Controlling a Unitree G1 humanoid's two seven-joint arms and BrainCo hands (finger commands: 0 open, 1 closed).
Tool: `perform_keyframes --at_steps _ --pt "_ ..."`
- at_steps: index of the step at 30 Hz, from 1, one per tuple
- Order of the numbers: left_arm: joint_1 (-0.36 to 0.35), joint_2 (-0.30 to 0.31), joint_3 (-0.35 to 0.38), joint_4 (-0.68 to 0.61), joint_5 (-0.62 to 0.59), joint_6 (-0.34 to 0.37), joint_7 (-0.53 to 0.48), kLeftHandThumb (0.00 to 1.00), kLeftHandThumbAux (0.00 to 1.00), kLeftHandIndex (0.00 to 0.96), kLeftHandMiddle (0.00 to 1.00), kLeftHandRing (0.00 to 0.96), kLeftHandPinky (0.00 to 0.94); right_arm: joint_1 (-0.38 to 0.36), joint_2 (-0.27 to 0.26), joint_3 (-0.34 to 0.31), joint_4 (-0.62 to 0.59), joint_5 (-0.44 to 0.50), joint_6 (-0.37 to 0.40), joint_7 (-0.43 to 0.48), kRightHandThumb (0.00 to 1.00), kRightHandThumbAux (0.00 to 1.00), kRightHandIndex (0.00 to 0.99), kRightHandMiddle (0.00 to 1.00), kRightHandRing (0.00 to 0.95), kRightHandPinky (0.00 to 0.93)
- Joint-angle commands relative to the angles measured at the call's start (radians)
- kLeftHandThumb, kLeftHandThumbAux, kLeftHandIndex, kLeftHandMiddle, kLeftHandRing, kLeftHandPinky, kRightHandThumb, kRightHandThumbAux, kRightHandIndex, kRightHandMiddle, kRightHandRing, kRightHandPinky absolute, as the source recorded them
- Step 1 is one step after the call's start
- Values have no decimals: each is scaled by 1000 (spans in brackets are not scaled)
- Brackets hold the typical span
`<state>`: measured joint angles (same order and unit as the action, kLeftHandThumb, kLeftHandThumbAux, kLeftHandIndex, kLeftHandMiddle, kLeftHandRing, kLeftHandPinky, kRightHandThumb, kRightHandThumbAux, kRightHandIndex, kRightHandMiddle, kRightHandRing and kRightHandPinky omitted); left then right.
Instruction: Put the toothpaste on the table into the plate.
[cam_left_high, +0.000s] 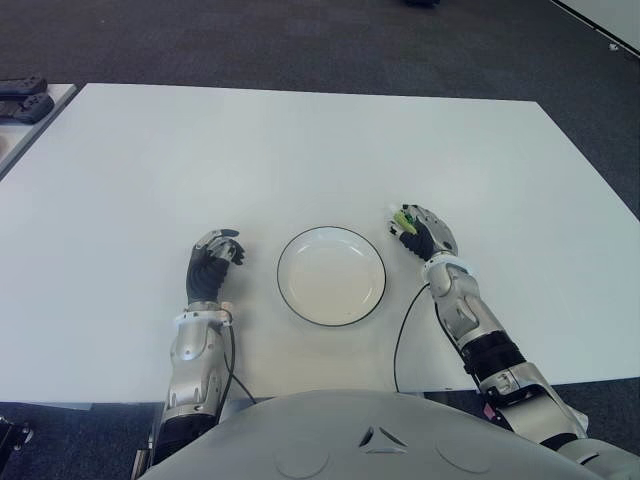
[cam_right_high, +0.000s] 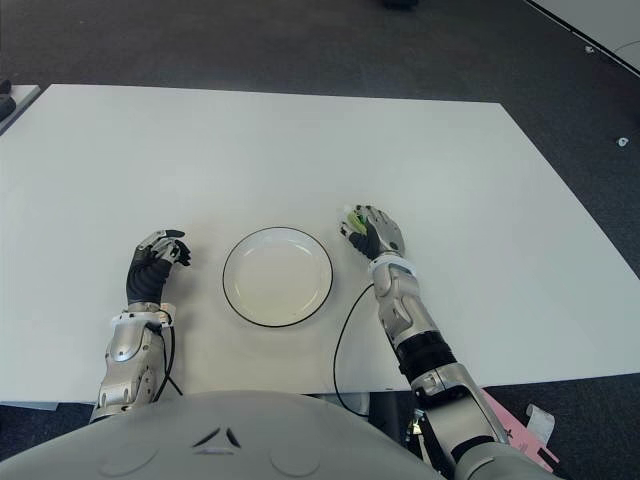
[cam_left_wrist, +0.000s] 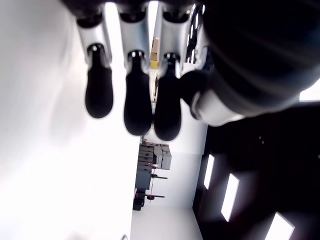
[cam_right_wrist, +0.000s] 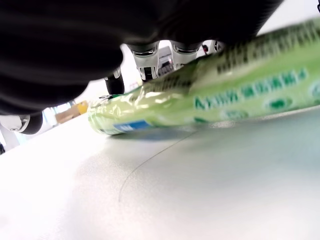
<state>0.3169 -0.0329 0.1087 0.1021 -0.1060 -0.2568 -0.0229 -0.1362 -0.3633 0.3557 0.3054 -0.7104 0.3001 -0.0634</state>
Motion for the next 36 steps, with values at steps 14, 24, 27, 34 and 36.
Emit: perform_keyframes --at_steps 14,24,27,34,36 --pt "28 -7 4 11 -2 48 13 705 719 433 627 622 593 71 13 49 -16 -12 199 188 464 120 0 0 0 0" --pt "34 -1 8 4 0 56 11 704 718 433 617 618 595 93 9 48 -55 -15 226 178 480 127 0 0 0 0" --pt "34 0 9 3 -3 60 9 704 718 433 620 620 598 97 9 43 -56 -17 230 166 490 134 0 0 0 0" --pt "37 3 10 2 -3 53 4 703 718 433 625 621 597 111 15 34 -67 -28 246 146 494 136 0 0 0 0" --pt "37 3 11 3 -2 50 5 703 718 434 625 621 596 116 19 27 -72 -30 253 138 490 132 0 0 0 0"
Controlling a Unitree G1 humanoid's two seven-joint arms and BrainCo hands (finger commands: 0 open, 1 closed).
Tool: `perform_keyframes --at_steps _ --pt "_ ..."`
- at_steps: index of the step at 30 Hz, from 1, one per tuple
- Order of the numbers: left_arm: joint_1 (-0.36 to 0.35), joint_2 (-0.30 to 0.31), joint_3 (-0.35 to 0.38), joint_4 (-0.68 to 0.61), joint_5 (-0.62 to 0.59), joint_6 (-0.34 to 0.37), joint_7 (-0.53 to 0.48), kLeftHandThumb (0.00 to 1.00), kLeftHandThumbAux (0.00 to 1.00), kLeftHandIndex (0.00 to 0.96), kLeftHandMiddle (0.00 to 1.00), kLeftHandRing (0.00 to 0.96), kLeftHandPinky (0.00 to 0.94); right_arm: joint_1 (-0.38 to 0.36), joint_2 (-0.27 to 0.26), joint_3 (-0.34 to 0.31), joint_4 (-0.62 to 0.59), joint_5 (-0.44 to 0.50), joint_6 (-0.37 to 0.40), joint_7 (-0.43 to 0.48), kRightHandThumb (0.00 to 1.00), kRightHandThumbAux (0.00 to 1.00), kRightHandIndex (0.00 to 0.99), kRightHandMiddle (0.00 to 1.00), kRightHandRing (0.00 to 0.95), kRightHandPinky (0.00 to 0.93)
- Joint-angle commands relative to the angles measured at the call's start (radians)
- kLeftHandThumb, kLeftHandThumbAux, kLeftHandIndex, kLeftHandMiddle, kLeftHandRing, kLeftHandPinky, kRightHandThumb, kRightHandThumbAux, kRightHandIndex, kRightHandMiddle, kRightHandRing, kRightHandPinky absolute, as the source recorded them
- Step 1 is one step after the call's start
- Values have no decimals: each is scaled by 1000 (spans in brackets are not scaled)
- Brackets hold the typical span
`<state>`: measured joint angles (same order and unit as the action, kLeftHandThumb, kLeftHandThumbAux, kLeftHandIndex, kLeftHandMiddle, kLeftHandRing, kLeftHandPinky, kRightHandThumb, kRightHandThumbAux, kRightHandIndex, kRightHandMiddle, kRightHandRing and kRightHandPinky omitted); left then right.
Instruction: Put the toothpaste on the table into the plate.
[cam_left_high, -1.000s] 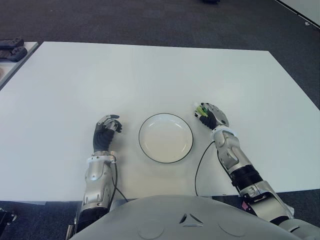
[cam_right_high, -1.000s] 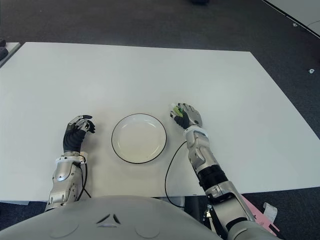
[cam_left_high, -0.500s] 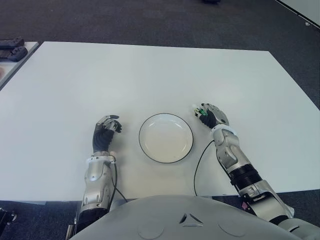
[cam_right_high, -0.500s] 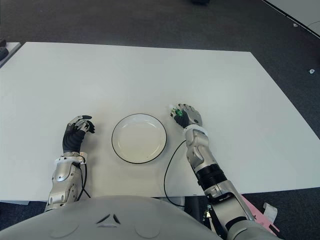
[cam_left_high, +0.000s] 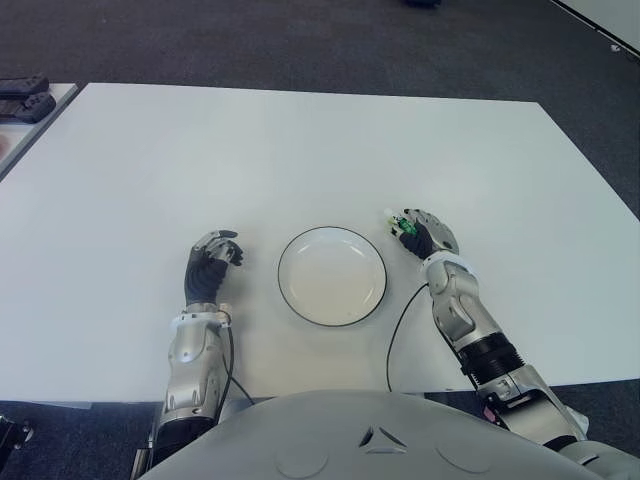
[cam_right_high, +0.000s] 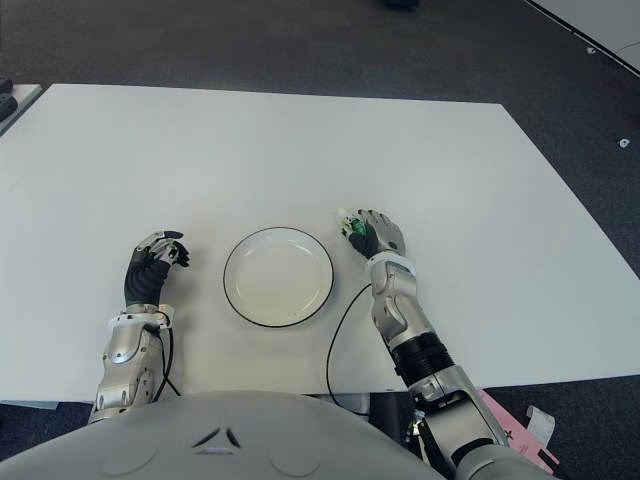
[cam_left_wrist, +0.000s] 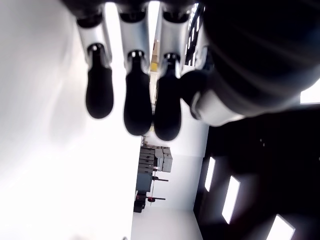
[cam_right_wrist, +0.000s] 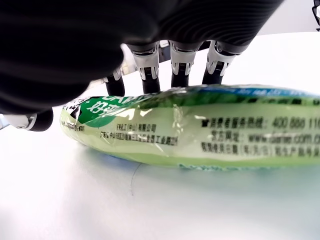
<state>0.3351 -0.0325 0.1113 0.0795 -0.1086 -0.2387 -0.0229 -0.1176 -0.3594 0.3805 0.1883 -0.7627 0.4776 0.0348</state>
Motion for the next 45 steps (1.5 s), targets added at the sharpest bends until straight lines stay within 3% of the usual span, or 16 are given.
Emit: perform_keyframes --at_steps 1,11,24,45 --pt "19 3 9 26 1 31 6 703 719 433 624 621 596 100 16 -2 44 22 78 36 487 129 0 0 0 0" --pt "21 -1 12 14 10 52 24 704 719 433 621 619 597 120 42 -29 81 3 99 -58 522 145 0 0 0 0" --pt "29 -2 14 5 4 53 27 705 718 433 609 612 581 130 79 19 209 -118 171 -169 638 228 0 0 0 0" --pt "31 -1 18 12 -5 42 15 706 718 434 616 616 589 100 107 73 398 -162 190 -208 641 238 0 0 0 0"
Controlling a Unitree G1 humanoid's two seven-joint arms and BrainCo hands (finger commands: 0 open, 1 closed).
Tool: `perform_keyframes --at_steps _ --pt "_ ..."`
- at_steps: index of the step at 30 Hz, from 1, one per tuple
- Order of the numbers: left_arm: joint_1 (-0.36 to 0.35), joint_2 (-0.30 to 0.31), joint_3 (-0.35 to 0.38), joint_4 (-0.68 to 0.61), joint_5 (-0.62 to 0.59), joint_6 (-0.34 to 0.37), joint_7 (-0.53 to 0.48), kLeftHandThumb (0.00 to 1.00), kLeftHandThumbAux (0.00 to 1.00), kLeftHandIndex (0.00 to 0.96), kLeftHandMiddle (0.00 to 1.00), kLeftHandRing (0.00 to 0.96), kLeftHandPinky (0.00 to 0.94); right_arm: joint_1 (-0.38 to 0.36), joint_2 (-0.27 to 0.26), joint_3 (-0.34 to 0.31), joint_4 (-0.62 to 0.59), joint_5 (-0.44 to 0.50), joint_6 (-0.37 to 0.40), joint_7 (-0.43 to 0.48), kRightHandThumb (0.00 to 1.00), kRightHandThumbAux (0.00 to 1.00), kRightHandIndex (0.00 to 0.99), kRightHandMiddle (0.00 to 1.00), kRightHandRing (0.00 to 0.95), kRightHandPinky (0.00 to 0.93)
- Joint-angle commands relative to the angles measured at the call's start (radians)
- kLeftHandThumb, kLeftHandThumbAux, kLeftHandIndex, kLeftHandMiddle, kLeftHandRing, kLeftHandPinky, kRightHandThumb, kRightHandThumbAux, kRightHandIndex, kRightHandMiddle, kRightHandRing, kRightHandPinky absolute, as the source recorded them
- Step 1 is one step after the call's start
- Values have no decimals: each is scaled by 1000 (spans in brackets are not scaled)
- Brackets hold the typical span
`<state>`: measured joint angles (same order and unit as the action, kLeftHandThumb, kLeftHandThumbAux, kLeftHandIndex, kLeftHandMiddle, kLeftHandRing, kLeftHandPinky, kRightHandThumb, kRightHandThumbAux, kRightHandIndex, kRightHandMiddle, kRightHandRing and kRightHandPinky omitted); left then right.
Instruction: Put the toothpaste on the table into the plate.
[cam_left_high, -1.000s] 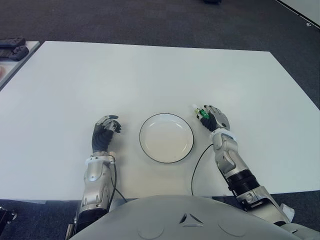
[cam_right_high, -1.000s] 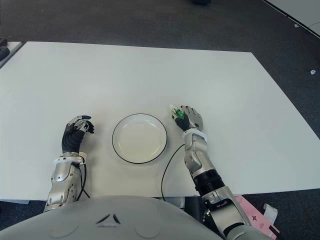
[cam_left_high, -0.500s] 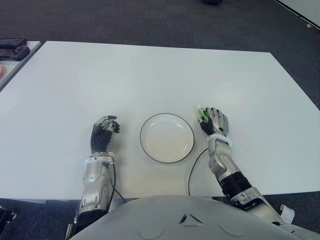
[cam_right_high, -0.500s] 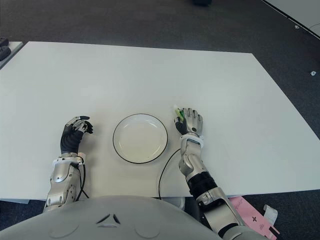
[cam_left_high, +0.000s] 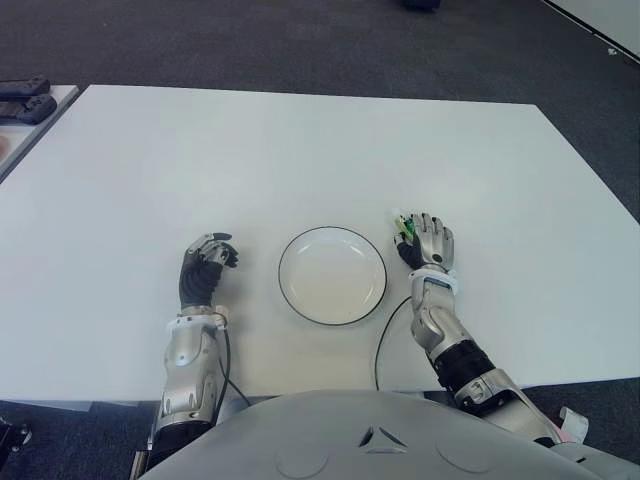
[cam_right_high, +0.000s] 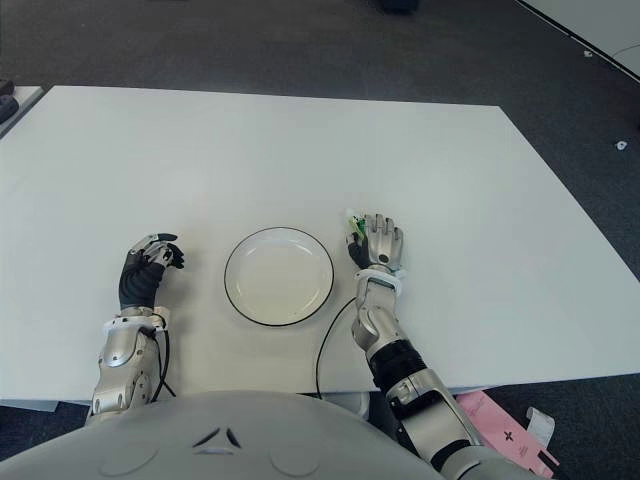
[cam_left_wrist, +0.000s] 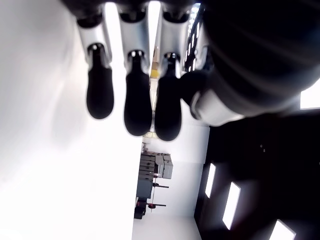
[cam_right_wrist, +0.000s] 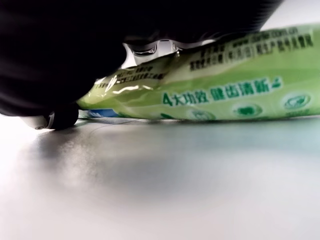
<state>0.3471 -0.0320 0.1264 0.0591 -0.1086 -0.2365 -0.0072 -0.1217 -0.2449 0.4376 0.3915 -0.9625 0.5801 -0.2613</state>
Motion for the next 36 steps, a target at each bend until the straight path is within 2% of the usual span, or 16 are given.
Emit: perform_keyframes --at_steps 1,9,14,16,17,20,21,24,26,27,29,36 --pt "19 -1 3 32 -5 41 -1 705 718 434 617 617 590 103 -7 17 199 38 88 88 640 237 0 0 0 0" --pt "20 -4 4 33 -4 34 -3 705 718 434 618 617 585 92 -5 23 233 48 75 73 640 242 0 0 0 0" --pt "20 -4 5 33 1 31 -1 705 718 434 618 616 590 90 3 -7 240 81 42 29 655 261 0 0 0 4" --pt "20 -3 5 33 2 32 0 705 718 434 620 617 592 93 8 -28 224 99 33 13 663 282 0 0 0 71" --pt "20 -3 5 33 2 33 1 705 718 434 621 618 593 95 10 -37 216 106 30 7 670 300 2 23 38 142" --pt "21 -3 5 33 1 33 0 705 719 434 624 619 593 103 16 -63 188 122 24 -3 684 324 34 92 132 267" --pt "21 -3 4 33 1 32 -1 705 719 434 625 619 594 107 19 -73 174 128 21 -5 714 352 135 208 254 363" --pt "22 -3 4 31 3 31 -1 704 719 434 626 619 593 113 28 -100 164 145 0 -21 780 407 303 398 439 500" --pt "23 -4 3 29 3 33 0 704 719 434 626 618 592 116 33 -114 164 153 -12 -31 808 429 360 459 494 540" --pt "23 -4 3 29 3 33 1 704 719 434 623 617 589 117 35 -118 161 156 -15 -34 781 525 385 501 529 567" --pt "24 -5 3 28 4 34 2 704 719 433 620 616 587 119 38 -128 157 162 -23 -40 758 609 407 543 564 596" --pt "26 -6 2 23 9 38 7 704 719 433 619 619 591 118 52 -159 160 177 -43 -64 847 658 432 556 663 687"
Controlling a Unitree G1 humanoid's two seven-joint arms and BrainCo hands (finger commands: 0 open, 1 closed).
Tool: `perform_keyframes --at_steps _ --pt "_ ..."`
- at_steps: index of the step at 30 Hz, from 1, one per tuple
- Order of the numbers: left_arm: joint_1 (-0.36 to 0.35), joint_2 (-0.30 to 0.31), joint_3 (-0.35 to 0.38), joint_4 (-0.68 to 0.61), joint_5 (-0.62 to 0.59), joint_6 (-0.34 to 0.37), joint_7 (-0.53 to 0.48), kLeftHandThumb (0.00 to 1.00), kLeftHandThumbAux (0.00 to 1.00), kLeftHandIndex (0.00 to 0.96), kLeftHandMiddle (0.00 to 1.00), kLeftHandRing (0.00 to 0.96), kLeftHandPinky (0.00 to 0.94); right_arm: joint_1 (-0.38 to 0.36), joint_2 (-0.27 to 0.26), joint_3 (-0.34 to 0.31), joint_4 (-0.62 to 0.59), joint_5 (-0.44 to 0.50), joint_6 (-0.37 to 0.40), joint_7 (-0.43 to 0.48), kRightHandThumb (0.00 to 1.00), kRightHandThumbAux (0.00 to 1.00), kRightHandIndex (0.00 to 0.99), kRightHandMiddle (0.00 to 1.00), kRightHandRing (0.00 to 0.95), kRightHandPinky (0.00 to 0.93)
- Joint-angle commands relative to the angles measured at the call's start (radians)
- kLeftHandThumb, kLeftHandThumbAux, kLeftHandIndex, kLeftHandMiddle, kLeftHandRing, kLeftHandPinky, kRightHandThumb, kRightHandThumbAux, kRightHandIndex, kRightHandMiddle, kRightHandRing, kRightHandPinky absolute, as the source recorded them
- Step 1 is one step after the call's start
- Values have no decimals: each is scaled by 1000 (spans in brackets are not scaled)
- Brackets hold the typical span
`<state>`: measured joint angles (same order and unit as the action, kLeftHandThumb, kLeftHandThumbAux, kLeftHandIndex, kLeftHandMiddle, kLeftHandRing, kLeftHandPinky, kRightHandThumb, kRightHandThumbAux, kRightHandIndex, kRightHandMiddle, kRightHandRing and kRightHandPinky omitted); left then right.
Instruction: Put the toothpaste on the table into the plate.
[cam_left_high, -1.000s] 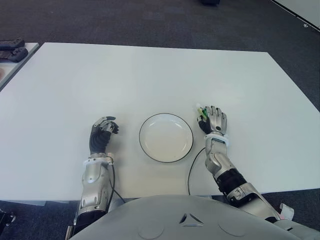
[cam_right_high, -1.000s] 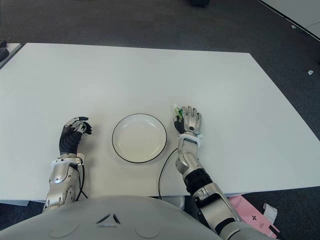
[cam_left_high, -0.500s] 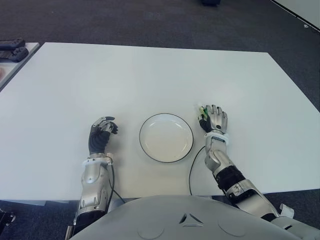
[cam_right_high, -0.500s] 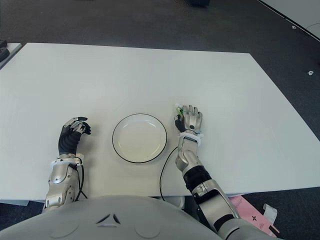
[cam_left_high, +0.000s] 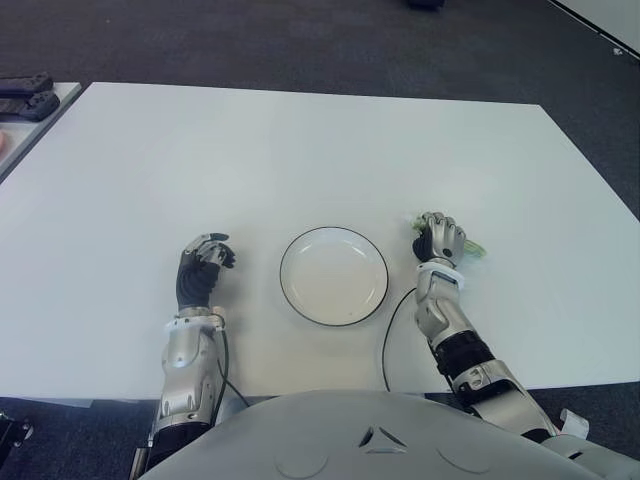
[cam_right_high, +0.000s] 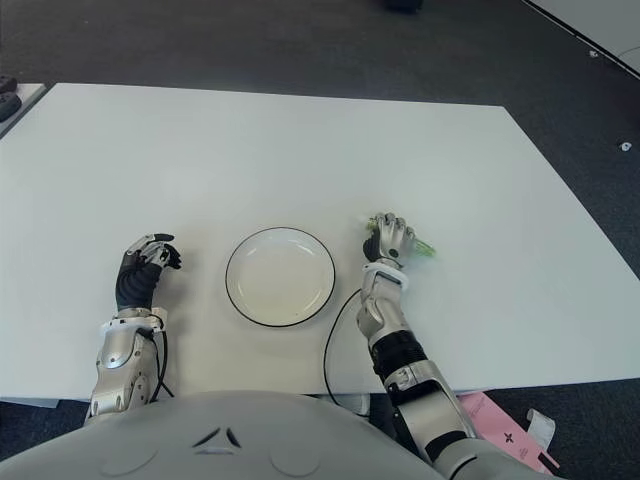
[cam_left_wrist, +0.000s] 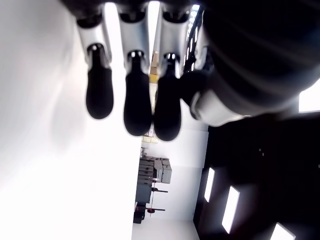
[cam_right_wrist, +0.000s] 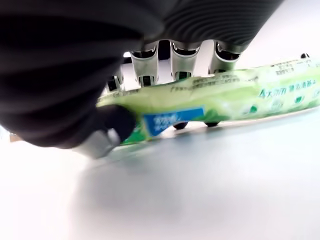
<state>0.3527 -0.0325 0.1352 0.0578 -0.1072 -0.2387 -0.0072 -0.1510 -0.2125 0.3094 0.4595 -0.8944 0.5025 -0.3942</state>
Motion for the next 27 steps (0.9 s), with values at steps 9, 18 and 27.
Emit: perform_keyframes --at_steps 9,18,27 --pt "17 -3 -6 34 11 24 5 704 719 434 627 624 601 143 20 -40 87 111 30 74 851 671 416 531 706 763" --pt "15 9 -5 50 6 4 -12 700 721 432 626 616 590 141 29 -56 79 115 22 47 850 675 408 529 749 787" --pt "10 10 -3 55 1 6 -10 701 721 432 625 614 592 140 37 -75 69 117 -5 6 849 676 406 532 743 773"
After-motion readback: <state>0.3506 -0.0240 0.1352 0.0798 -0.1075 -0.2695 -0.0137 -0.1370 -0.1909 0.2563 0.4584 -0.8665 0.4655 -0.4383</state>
